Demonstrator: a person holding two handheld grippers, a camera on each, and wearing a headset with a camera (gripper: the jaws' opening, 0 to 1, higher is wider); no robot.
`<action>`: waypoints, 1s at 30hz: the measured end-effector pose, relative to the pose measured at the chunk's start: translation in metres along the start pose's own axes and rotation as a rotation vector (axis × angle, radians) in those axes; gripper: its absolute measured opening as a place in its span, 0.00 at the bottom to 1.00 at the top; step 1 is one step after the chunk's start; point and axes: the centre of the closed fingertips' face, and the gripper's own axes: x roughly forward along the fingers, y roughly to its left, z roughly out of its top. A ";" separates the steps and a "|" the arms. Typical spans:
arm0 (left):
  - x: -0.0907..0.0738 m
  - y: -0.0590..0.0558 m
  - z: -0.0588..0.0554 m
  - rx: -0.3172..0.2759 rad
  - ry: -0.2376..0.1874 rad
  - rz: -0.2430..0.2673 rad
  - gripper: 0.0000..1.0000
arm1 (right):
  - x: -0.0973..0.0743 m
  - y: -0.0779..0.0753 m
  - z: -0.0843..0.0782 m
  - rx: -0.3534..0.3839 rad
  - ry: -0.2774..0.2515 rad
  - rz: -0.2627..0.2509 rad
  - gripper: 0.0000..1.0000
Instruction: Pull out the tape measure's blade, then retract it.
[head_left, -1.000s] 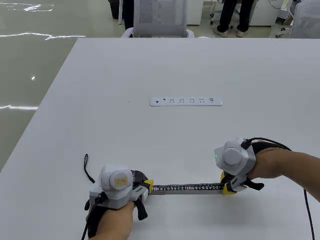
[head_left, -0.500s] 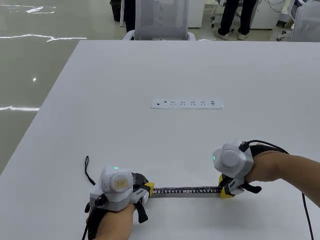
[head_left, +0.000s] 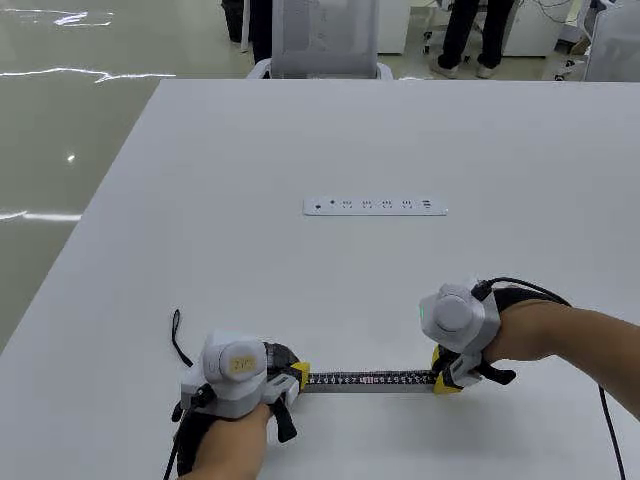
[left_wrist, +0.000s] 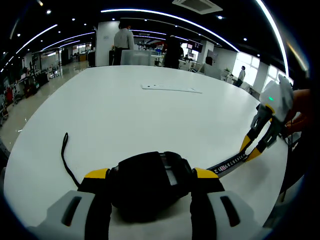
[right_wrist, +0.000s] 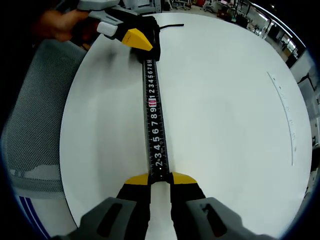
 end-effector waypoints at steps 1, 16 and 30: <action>0.000 0.000 0.000 -0.001 -0.001 0.000 0.60 | 0.000 0.000 0.001 0.001 -0.001 0.000 0.13; -0.001 0.000 0.001 -0.010 -0.006 -0.010 0.60 | 0.004 0.001 0.013 0.008 -0.014 0.000 0.14; 0.000 -0.001 0.001 -0.008 -0.008 -0.008 0.60 | 0.004 0.003 0.025 0.006 -0.026 0.006 0.14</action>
